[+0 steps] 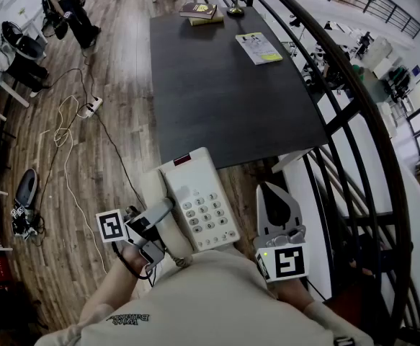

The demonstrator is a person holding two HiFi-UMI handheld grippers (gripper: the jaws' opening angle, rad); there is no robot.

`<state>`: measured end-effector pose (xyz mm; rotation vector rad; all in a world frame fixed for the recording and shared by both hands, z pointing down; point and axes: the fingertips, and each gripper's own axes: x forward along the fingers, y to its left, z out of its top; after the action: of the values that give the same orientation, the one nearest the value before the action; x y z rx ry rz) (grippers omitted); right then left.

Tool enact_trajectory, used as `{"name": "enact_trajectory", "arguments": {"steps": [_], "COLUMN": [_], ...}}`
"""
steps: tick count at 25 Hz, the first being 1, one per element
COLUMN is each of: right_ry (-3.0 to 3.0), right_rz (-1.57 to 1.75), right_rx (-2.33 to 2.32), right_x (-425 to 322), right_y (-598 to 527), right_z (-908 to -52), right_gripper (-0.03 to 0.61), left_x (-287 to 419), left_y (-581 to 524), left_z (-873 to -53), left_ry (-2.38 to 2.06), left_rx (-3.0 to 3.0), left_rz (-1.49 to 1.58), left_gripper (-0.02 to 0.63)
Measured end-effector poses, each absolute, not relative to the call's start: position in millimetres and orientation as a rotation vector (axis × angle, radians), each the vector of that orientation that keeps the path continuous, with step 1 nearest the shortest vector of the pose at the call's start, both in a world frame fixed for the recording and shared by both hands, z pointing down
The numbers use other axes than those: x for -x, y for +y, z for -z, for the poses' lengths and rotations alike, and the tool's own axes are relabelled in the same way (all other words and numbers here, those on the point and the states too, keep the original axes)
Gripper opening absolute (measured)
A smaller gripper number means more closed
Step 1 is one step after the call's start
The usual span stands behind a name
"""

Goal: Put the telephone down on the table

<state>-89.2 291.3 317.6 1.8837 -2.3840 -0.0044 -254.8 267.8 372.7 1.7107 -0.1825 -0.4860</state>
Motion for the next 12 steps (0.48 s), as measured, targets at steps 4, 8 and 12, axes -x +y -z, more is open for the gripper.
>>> {"name": "enact_trajectory", "arguments": {"steps": [4,8,12], "right_ry": [-2.368,-2.344,-2.358], "right_rz": [0.060,0.028,-0.015], "right_rx": [-1.863,-1.888,-1.908], "right_x": [82,73,62], "right_y": [297,300,299], "right_z": [-316,-321,-324], "right_gripper": [0.002,0.002,0.002], "left_x": [246,238,231], "left_y": [274,277,274], "left_z": [-372,-372,-374], "left_ry": [-0.168,-0.151,-0.149], "left_rx": [-1.711,-1.703,-1.687], "left_rz": [0.473,0.469,0.467], "left_gripper": [0.460,0.460,0.460]}}
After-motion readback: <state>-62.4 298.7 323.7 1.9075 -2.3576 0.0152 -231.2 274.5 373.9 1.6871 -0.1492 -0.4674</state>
